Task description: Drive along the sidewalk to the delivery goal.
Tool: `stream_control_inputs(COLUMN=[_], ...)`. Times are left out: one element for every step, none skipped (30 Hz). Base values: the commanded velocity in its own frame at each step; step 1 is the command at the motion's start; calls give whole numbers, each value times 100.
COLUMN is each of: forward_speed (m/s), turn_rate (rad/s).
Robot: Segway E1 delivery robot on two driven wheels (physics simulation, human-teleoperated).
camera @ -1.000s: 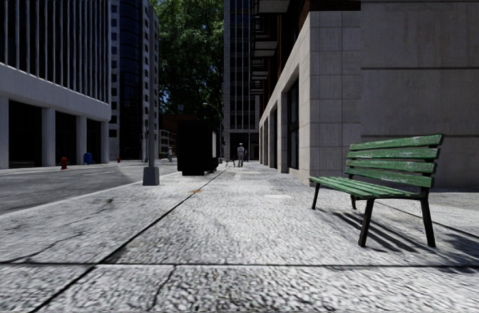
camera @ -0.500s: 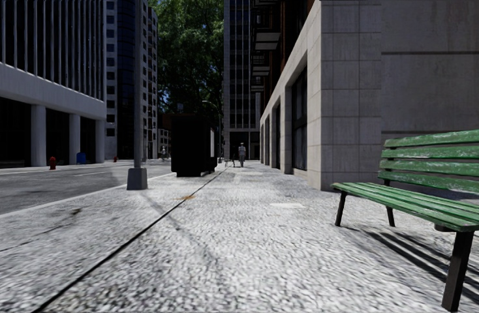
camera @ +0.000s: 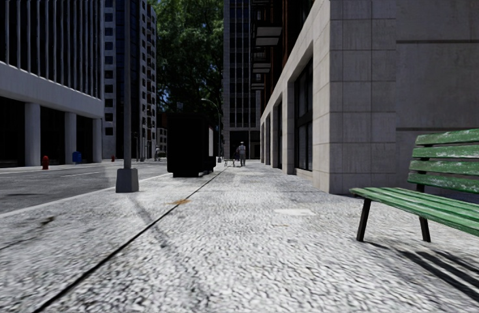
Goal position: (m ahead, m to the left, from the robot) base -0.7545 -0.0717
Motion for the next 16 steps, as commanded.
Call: stream_control_inputs(forward_speed=[0, 0, 0, 0, 0, 0, 0, 0, 0, 0, 0, 0, 0, 0, 0, 0], turn_rate=[0, 0, 0, 0, 0, 0, 0, 0, 0, 0, 0, 0, 0, 0, 0, 0])
